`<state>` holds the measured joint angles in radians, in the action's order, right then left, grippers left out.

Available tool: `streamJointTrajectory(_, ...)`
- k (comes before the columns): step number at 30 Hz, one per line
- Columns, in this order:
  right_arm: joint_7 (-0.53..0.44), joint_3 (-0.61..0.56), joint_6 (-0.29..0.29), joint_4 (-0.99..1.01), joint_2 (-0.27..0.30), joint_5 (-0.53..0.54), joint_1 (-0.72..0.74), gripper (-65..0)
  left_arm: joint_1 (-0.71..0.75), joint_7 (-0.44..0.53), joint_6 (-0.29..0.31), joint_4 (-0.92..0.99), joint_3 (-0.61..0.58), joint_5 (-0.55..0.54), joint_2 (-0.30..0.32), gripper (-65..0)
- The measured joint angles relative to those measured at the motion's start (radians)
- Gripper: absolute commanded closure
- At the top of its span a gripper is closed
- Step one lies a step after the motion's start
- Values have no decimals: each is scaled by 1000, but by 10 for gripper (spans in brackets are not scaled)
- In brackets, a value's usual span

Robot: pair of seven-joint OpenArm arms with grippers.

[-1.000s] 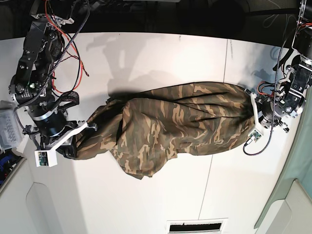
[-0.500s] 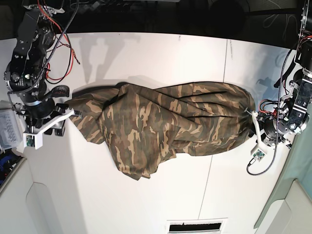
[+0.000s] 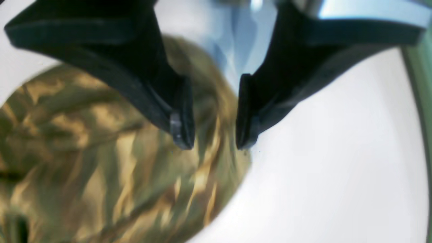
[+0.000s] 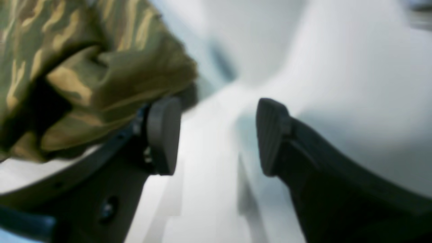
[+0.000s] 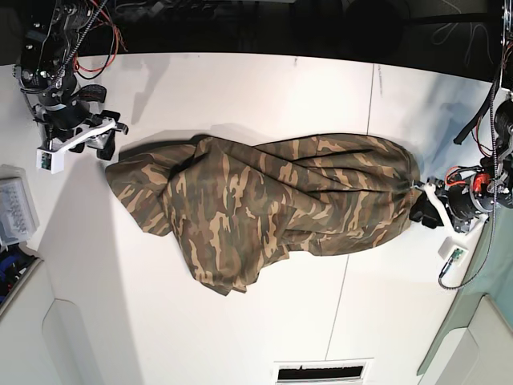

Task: Layout the t-shirt on the table in an organized manner, then fold the t-shirt properly
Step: 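Release the shirt with the left gripper and drag it with the right gripper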

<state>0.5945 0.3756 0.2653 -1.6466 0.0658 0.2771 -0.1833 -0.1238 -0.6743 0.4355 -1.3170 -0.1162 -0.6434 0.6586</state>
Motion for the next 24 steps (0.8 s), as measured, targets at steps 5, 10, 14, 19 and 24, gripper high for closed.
streamJointTrajectory(5,-39,-1,50,172,-5,16,102,-351,83,-31,22,0,4,-24,-45,-243)
streamJointTrajectory(10,-72,0,84,311,-3,13,178,-307,155,-26,128,0,6,-31,-116,-243)
streamJointTrajectory(14,-67,0,121,337,-3,13,217,-33,162,2,137,0,6,3,-187,-243)
streamJointTrajectory(19,-63,5,139,312,-3,-2,225,0,157,22,93,0,6,76,-206,-243)
streamJointTrajectory(24,-55,21,158,197,32,2,225,0,154,27,89,1,5,137,-125,-243)
